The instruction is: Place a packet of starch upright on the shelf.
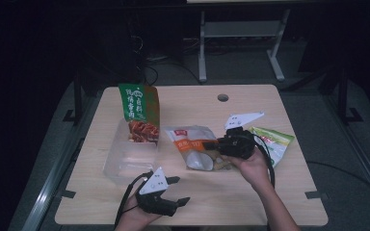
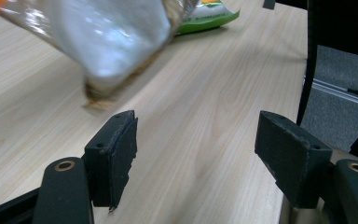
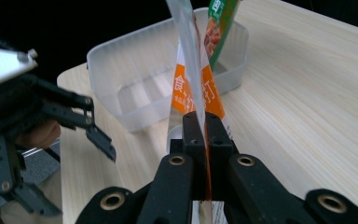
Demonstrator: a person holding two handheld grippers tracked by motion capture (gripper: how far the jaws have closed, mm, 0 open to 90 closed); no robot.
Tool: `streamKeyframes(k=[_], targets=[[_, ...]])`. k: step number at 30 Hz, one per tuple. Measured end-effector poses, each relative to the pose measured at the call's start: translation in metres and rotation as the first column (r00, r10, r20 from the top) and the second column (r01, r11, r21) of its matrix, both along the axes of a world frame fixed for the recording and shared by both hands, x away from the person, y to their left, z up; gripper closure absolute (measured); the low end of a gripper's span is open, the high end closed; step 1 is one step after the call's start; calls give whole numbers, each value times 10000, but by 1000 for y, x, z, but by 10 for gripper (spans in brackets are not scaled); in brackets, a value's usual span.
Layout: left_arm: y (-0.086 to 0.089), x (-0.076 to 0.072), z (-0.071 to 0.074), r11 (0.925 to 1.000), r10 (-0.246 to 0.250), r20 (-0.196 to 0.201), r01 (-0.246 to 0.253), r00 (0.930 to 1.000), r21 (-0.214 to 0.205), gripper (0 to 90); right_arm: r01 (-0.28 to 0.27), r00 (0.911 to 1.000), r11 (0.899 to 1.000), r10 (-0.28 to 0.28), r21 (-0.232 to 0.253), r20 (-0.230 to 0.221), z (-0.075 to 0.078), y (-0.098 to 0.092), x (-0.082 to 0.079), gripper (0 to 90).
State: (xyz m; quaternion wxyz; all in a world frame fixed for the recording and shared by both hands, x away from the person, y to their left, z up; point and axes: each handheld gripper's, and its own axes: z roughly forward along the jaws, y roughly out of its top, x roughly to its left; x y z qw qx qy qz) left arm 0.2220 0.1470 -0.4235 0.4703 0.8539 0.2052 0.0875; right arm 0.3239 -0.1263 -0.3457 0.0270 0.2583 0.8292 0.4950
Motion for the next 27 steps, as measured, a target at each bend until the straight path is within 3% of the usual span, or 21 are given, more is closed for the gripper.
streamKeyframes(k=[14,23,24,27], targets=[[-4,-2,-5,9997,-194,-89,195,9998,161,287,-377,9991,9991,373,178,208,26,32,13,896],[-2,-3,-5,9999,-94,-99,94,9999,67,286,-929,9947,9955,919,196,465,41,66,22,896],[-3,-3,-5,9999,-37,-165,35,9999,-95,286,-972,9942,9951,961,205,477,42,70,23,896],[-2,-3,-4,10000,-62,-93,63,9999,40,285,-1119,9931,9934,1110,231,383,45,83,28,897]])
